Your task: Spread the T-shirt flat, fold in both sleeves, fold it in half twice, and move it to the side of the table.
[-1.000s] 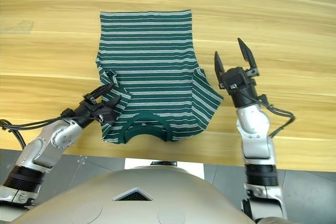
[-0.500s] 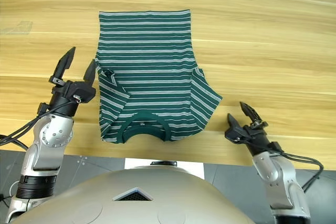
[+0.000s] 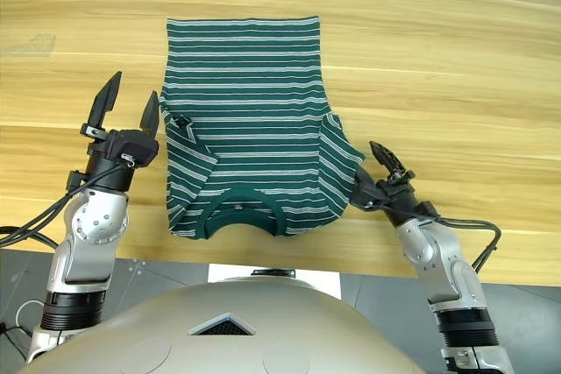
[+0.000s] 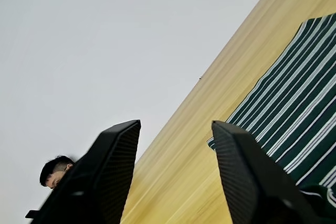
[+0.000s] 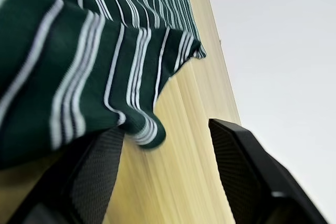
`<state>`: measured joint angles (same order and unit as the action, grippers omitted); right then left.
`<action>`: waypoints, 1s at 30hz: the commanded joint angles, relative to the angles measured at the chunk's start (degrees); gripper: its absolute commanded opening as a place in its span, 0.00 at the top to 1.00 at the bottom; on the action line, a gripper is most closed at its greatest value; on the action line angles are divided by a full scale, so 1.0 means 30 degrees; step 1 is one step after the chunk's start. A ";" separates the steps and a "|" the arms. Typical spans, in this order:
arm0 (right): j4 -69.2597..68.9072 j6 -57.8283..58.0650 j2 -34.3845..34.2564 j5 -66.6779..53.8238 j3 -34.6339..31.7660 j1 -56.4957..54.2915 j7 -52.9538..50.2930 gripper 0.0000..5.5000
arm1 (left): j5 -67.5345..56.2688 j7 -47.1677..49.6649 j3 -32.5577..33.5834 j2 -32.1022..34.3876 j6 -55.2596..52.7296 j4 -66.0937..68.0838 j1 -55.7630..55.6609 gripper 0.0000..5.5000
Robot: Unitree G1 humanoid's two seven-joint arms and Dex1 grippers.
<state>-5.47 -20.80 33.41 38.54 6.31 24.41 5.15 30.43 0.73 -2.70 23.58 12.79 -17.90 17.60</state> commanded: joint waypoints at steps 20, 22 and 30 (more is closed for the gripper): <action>0.1045 0.0324 0.0445 -0.0341 0.0464 -0.0427 -0.0331 1.00 | 0.0344 0.0150 -0.0525 -0.0794 0.0213 0.0851 0.0121 0.53; 0.0769 0.0434 0.0385 -0.0382 0.0325 -0.0320 -0.0406 1.00 | 0.0364 0.0150 -0.0562 -0.0829 0.0253 0.0917 0.0123 0.53; -0.1004 0.0306 0.0205 -0.1186 0.0155 0.0321 -0.0141 1.00 | 0.0278 0.0095 -0.0535 -0.0719 0.0235 0.1029 0.0020 0.53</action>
<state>-6.20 -20.03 34.45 36.63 7.04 24.68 3.61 31.27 1.09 -4.40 21.36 13.49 -15.70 17.51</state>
